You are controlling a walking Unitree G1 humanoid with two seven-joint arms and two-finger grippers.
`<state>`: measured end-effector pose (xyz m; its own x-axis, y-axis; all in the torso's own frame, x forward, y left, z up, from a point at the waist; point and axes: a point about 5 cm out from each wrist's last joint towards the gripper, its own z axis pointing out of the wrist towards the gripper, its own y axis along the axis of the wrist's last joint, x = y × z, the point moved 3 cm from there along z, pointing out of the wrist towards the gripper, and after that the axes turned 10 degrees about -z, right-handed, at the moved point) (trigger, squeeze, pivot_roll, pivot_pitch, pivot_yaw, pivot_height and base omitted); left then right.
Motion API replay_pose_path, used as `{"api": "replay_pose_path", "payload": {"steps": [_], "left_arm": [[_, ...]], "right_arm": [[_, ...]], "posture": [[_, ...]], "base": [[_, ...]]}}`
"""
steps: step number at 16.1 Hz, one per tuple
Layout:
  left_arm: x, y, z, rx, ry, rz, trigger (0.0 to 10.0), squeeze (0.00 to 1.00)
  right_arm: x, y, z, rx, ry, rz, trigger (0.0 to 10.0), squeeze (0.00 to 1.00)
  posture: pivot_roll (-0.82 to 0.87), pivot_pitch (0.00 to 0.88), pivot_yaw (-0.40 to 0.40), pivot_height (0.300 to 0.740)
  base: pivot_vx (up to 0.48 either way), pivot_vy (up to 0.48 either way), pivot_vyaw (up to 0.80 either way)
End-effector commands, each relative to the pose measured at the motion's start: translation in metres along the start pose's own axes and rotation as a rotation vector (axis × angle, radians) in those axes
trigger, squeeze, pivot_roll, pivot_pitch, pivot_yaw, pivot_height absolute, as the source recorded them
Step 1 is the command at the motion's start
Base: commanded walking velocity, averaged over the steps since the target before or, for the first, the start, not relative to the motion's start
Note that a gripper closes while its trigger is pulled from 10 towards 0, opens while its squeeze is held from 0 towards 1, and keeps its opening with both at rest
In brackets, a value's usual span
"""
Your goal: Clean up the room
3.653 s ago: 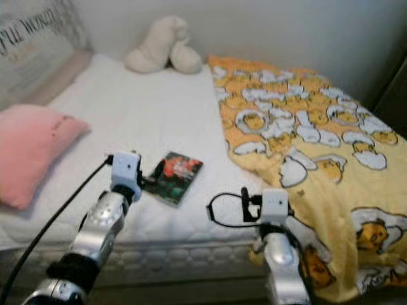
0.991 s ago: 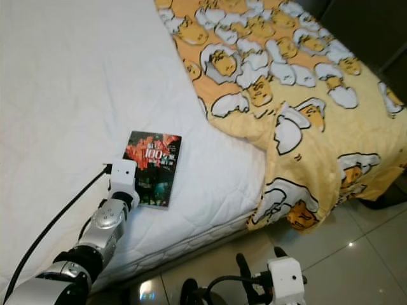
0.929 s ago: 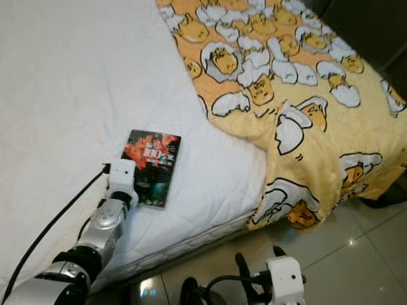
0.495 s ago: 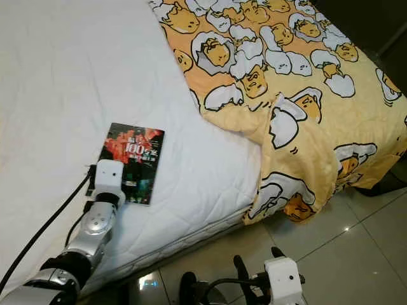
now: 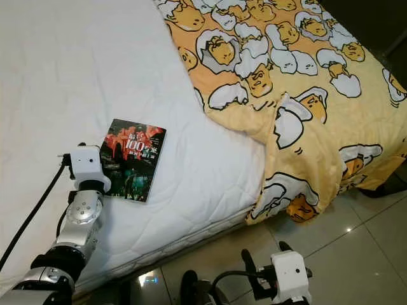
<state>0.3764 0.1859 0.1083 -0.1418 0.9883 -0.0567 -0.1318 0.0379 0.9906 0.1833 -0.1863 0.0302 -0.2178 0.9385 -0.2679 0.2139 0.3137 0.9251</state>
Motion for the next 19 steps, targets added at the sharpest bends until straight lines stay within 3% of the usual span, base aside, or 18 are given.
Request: {"api": "replay_pose_path", "payload": {"steps": [1,3,5,7,10,12,13,15,16,17,19], "left_arm": [[0.002,-0.025,-0.006,0.143,-0.016,-0.001,10.0,0.00],[0.015,-0.046,-0.013,0.267,-0.002,0.034,10.0,0.00],[0.024,-0.051,-0.015,0.302,0.020,0.087,10.0,0.00],[0.036,-0.050,-0.015,0.308,0.071,0.084,10.0,0.00],[0.044,-0.059,-0.018,0.383,0.118,-0.081,10.0,0.00],[0.047,-0.080,-0.031,0.522,0.152,-0.238,10.0,0.00],[0.047,-0.083,-0.034,0.542,0.151,-0.262,10.0,0.00],[0.039,-0.089,-0.037,0.583,0.066,-0.227,10.0,0.00],[0.028,-0.099,-0.046,0.669,-0.028,-0.153,7.6,0.00],[0.025,-0.103,-0.050,0.705,-0.053,-0.138,0.0,0.00],[0.017,-0.114,-0.060,0.794,-0.101,-0.127,0.0,0.00]], "right_arm": [[-0.003,-0.014,-0.008,0.061,0.000,-0.002,10.0,0.00],[-0.003,-0.015,-0.007,0.065,0.003,-0.004,10.0,0.00],[-0.004,-0.018,-0.006,0.071,0.007,-0.010,10.0,0.00],[-0.006,-0.020,-0.007,0.081,0.009,-0.016,10.0,0.00],[-0.007,-0.024,-0.009,0.095,0.017,-0.024,10.0,0.00],[-0.007,-0.026,-0.008,0.101,0.021,-0.025,10.0,0.00],[-0.007,-0.026,-0.008,0.103,0.022,-0.026,10.0,0.00],[-0.008,-0.028,-0.005,0.105,0.027,-0.030,10.0,0.00],[-0.008,-0.028,-0.005,0.107,0.026,-0.032,10.0,0.00],[-0.008,-0.028,-0.004,0.108,0.027,-0.034,10.0,0.00],[-0.008,-0.029,-0.003,0.108,0.029,-0.035,10.0,0.00]], "posture": [[-0.01,0.309,-0.174,0.740],[-0.01,0.305,-0.178,0.740],[-0.01,0.300,-0.181,0.740],[-0.01,0.296,-0.182,0.740],[-0.01,0.295,-0.183,0.740],[-0.01,0.292,-0.186,0.740],[-0.01,0.292,-0.186,0.740],[0.00,0.288,-0.189,0.740],[0.00,0.289,-0.187,0.740],[0.01,0.287,-0.188,0.740],[0.01,0.286,-0.187,0.740]], "base": [[0.000,0.000,0.00],[0.000,0.000,0.00],[0.000,0.000,0.00],[0.000,0.000,0.00],[0.000,0.000,0.00],[0.000,0.000,0.00],[0.000,0.000,0.00],[0.000,0.000,0.00],[0.000,0.000,0.00],[0.000,0.000,0.00],[0.000,0.000,0.00]]}}
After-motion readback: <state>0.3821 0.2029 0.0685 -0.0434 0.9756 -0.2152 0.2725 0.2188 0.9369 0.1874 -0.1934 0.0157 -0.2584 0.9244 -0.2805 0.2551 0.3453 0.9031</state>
